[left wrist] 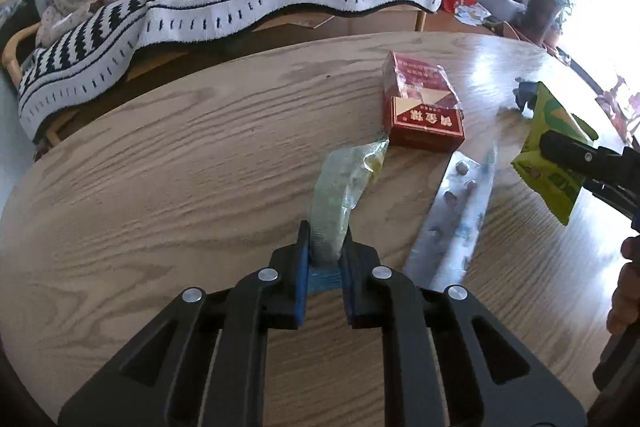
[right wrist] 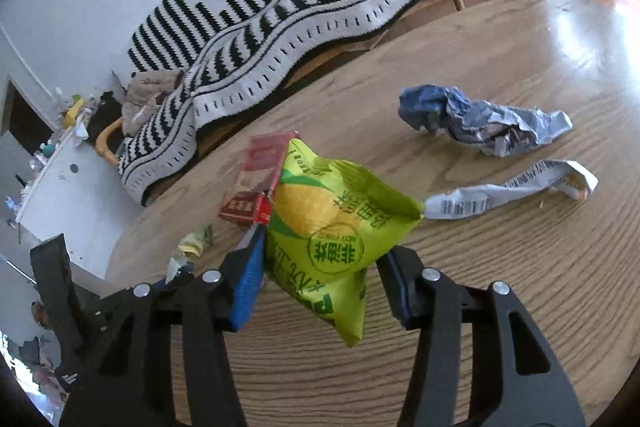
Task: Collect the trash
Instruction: 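Grasp the green snack wrapper with the left gripper while the right gripper grasps the yellow-green chip bag, then carry the green wrapper and chip bag with both grippers over the bin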
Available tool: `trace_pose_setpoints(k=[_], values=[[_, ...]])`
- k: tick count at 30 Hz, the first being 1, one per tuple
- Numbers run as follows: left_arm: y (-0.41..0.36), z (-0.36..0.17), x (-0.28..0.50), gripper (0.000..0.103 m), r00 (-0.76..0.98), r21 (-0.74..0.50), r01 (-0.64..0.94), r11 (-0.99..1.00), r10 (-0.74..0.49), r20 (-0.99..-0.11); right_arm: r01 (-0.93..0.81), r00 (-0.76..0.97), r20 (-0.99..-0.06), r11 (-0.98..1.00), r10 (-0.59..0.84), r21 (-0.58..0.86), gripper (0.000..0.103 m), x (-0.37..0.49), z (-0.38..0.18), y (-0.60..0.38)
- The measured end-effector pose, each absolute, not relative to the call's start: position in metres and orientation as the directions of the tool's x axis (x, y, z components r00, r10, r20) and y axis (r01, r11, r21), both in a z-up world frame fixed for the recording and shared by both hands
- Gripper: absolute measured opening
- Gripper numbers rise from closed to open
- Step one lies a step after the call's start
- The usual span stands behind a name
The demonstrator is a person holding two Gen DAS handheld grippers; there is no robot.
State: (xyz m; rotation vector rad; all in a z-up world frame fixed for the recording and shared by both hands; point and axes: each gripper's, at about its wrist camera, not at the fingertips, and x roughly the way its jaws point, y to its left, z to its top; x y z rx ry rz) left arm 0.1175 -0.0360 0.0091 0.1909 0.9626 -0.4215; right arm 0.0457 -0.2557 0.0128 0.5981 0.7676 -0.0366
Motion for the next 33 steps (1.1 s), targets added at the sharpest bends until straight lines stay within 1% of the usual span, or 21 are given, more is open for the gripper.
trace_pose_setpoints(k=[6,11,15,19,33], values=[[-0.031,0.019,0.113,0.013,0.52,-0.031,0.393,0.919,-0.25,-0.817,0.22,0.739,-0.648,0.842,0.185,0.492,0.052,0.045,0.019,-0.253],[-0.022,0.03,0.108,0.013,0.529,-0.063,0.353,0.933,-0.254,-0.81,0.213,0.752,-0.64,0.861,0.158,0.462,0.052,0.041,0.025,-0.254],[-0.008,0.047,0.102,0.013,0.559,-0.098,0.321,0.942,-0.272,-0.783,0.214,0.748,-0.644,0.863,0.157,0.459,0.052,0.042,0.023,-0.252],[0.004,0.047,0.103,0.013,0.557,-0.134,0.294,0.946,-0.284,-0.78,0.208,0.756,-0.637,0.866,0.153,0.455,0.052,0.041,0.025,-0.247],[0.002,0.048,0.105,0.013,0.549,-0.133,0.308,0.942,-0.29,-0.784,0.218,0.761,-0.638,0.878,0.12,0.425,0.052,0.04,0.027,-0.245]])
